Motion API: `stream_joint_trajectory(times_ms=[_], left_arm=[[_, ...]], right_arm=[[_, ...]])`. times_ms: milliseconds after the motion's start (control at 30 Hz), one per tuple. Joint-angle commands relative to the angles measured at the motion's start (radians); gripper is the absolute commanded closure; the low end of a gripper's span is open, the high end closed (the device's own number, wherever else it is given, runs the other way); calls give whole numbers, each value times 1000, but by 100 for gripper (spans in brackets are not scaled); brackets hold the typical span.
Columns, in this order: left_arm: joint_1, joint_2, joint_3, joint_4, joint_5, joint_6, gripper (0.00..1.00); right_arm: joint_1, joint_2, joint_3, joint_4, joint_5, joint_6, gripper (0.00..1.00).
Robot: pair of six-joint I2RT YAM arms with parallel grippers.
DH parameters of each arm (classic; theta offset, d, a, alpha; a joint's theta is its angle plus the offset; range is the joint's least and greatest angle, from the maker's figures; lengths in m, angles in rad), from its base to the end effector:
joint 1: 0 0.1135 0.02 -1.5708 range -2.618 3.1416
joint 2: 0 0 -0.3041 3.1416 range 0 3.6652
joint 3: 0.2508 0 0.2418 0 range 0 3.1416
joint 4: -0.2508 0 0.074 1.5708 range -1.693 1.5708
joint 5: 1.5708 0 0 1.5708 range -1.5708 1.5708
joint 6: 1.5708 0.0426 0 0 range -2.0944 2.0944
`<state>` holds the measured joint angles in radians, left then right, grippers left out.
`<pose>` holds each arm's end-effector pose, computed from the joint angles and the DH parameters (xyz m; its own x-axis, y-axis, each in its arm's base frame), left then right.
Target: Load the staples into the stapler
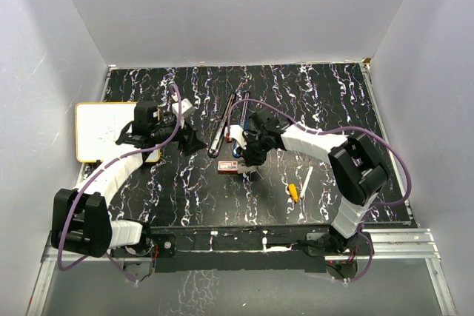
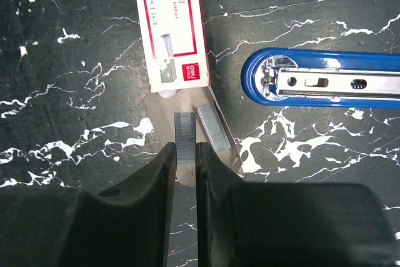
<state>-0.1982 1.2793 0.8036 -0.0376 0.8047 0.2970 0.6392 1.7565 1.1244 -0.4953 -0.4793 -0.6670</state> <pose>0.2474 -0.0810 0.3000 -0.2403 0.2552 -0.9366 0.8600 0.5035 -0.0834 0.2680 0.2237 0.2214 -0.1439 -0.7909 -0.5948 -0.9891 0.1334 0.0619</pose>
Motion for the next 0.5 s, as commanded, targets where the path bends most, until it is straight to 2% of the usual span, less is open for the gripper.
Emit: stream_joint_trajectory(times_ms=[0, 333, 467], left_arm=[[7, -17, 13, 33, 44, -38, 30], [28, 29, 145, 29, 126, -146, 25], [29, 58, 201, 76, 180, -266, 24]], right_arm=[[-19, -60, 51, 73, -73, 71, 87], [-113, -162, 24, 286, -209, 300, 87], [-146, -226, 4, 372, -252, 419, 87]])
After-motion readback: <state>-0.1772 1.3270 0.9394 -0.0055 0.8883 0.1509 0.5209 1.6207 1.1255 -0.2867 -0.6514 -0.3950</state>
